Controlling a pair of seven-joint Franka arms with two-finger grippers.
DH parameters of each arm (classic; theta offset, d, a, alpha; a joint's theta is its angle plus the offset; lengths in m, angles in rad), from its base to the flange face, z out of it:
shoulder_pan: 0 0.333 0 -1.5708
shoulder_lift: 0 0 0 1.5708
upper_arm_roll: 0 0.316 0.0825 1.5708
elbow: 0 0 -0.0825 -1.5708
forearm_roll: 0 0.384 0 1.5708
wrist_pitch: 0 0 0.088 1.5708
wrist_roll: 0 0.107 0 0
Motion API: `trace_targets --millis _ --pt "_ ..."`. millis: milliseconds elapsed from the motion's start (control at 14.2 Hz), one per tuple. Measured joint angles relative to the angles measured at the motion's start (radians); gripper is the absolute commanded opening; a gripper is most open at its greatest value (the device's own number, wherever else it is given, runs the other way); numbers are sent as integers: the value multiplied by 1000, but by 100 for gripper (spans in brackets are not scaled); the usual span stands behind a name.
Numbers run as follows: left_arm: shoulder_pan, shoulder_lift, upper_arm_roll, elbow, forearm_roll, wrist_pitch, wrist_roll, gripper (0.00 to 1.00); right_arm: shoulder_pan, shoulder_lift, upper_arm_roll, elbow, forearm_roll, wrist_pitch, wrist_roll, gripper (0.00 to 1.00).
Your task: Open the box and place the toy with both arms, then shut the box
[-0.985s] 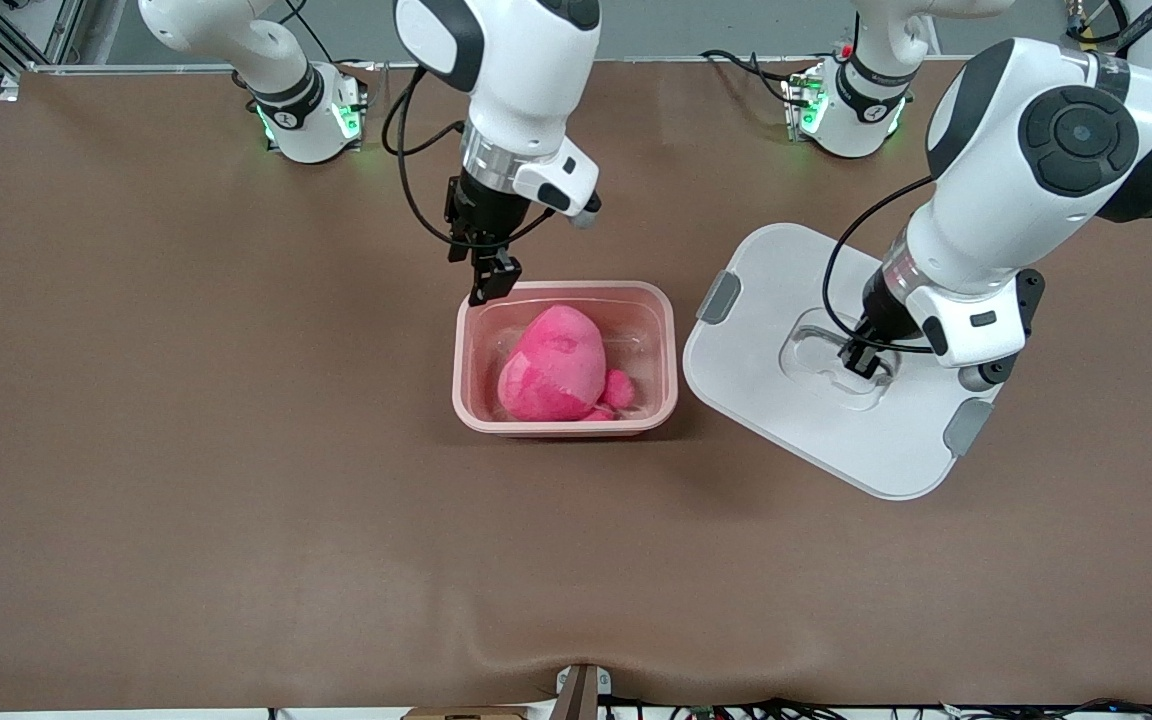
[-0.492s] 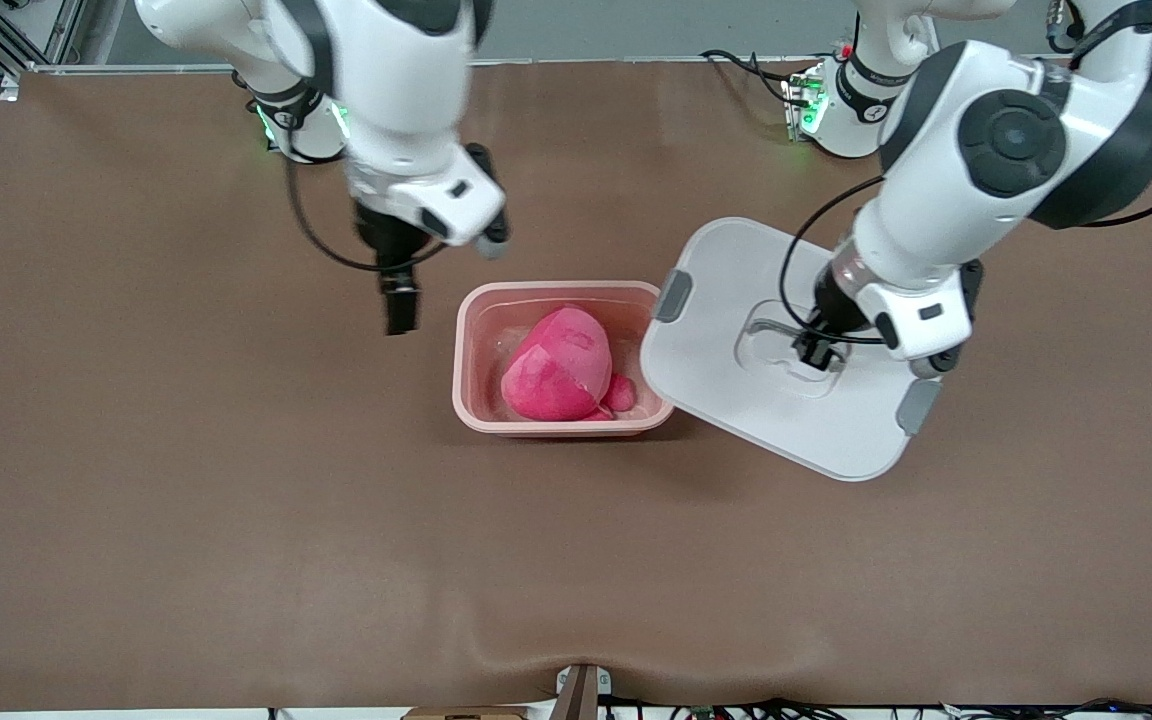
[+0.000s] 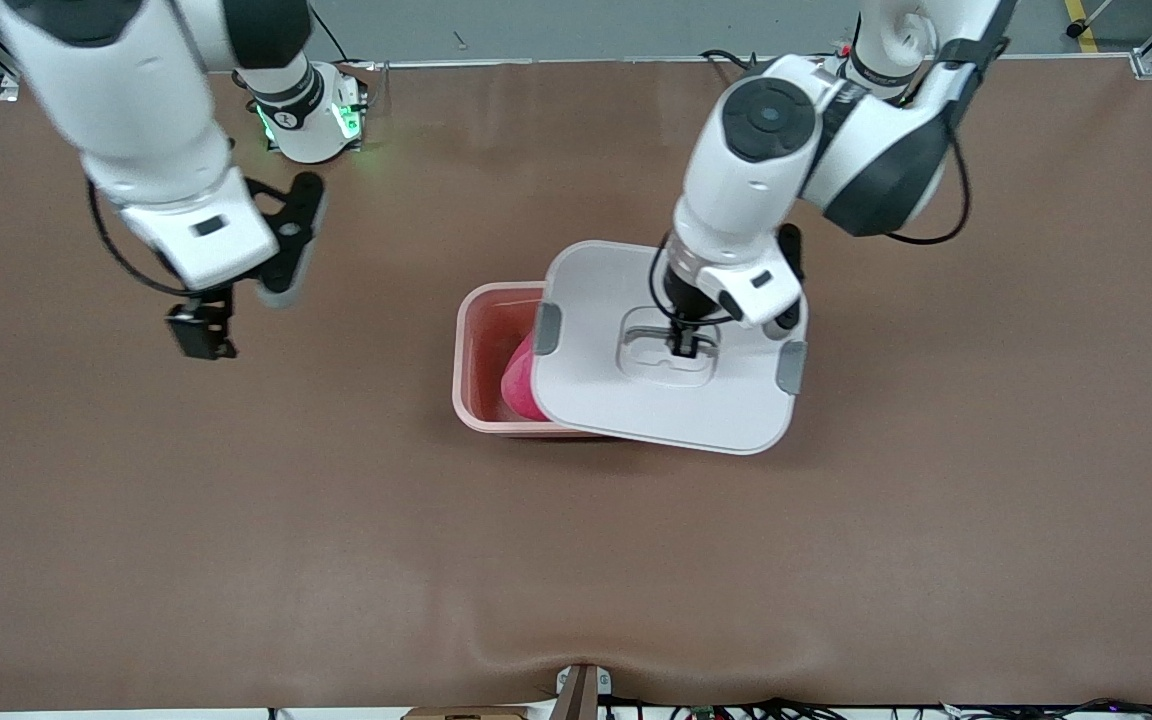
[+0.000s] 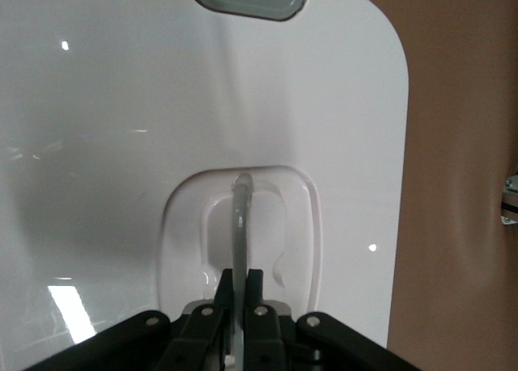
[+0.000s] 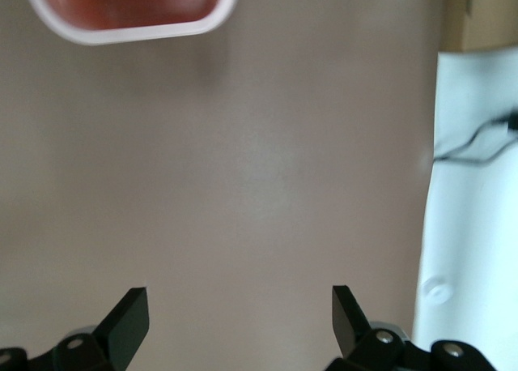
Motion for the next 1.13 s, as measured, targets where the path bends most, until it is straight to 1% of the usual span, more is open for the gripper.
trace_targets --millis 141,211,352,492,633,774,985,1125 --pt "-36 18 0 0 53 62 -129 0 -64 -14 2 0 18 -5 128 100" --pt "-51 29 0 0 79 78 -165 0 -94 -20 2 -1 24 -6 176 100" --pt "-86 57 0 0 99 102 -191 0 -152 -26 2 -1 54 -7 219 100" --pt "-122 85 0 0 114 115 -195 0 -220 -27 1 -1 127 -6 247 100" --pt "-155 110 0 -1 151 118 -196 0 -287 -32 0 -1 166 1 303 100" --pt "-182 132 0 0 182 119 -199 0 -331 -53 -6 -1 171 8 380 100" --pt "-194 150 1 0 193 124 -211 0 -361 -97 -34 -21 172 8 551 100" --pt "-202 157 2 0 250 139 -288 0 -375 -123 -46 -40 172 30 678 100"
